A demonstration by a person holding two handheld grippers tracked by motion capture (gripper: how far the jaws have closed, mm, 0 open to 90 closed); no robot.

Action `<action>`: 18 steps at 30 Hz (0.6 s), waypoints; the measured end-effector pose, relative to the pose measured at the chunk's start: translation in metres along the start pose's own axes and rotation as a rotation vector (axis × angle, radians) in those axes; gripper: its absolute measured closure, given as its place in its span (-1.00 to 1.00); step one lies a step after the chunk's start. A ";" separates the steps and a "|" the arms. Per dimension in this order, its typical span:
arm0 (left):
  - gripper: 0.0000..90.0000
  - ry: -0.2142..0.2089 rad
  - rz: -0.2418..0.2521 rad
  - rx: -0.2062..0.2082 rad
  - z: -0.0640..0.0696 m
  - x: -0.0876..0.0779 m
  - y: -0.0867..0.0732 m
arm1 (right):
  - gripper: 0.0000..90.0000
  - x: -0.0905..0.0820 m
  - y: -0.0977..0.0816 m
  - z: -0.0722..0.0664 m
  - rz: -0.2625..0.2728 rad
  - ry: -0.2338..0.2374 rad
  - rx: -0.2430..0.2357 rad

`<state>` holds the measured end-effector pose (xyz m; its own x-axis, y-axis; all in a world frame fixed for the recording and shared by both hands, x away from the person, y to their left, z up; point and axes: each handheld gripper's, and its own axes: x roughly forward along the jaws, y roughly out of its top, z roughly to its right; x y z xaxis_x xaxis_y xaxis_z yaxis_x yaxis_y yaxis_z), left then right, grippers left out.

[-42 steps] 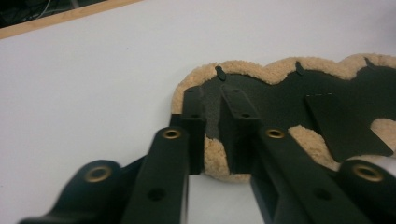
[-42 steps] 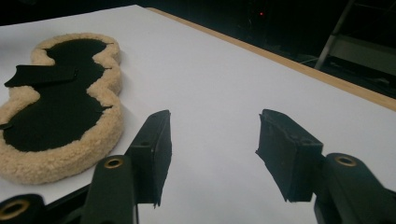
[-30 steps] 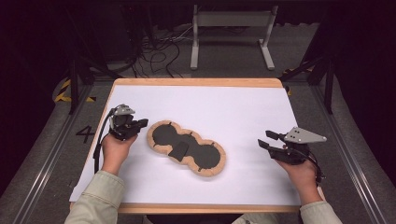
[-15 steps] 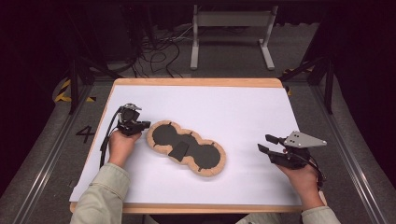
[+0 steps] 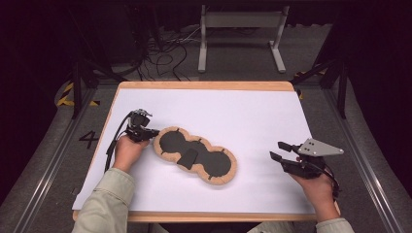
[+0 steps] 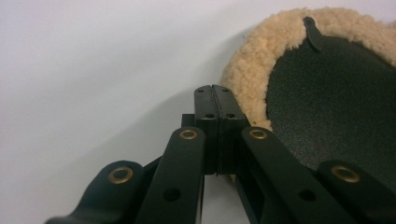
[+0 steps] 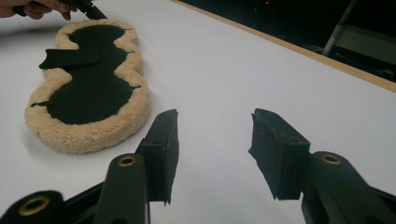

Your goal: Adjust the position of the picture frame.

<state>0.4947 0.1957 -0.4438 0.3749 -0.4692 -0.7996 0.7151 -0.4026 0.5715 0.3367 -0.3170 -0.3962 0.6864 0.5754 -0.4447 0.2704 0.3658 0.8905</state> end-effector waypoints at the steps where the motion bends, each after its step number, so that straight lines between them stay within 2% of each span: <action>1: 1.00 -0.004 -0.003 0.008 0.002 0.000 0.000 | 0.15 0.000 0.000 0.000 -0.001 0.001 -0.002; 6: 1.00 -0.032 -0.017 0.031 0.013 0.001 -0.002 | 0.15 0.002 0.001 0.000 -0.001 0.009 -0.006; 9: 1.00 -0.050 -0.027 0.060 0.022 0.003 -0.001 | 0.15 0.004 0.002 -0.001 0.000 0.015 -0.006; 15: 1.00 -0.120 -0.050 0.113 0.050 0.012 0.002 | 0.21 0.007 0.005 -0.005 -0.006 0.042 -0.016; 16: 1.00 -0.119 -0.050 0.138 0.056 0.013 0.003 | 0.22 0.008 0.005 -0.006 -0.007 0.047 -0.019; 18: 1.00 -0.092 -0.048 0.167 0.063 0.014 0.004 | 0.33 0.009 0.006 -0.009 -0.011 0.067 -0.022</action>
<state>0.4658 0.1382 -0.4417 0.2819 -0.5127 -0.8110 0.6201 -0.5476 0.5618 0.3382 -0.3031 -0.3956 0.6364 0.6186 -0.4608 0.2625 0.3880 0.8835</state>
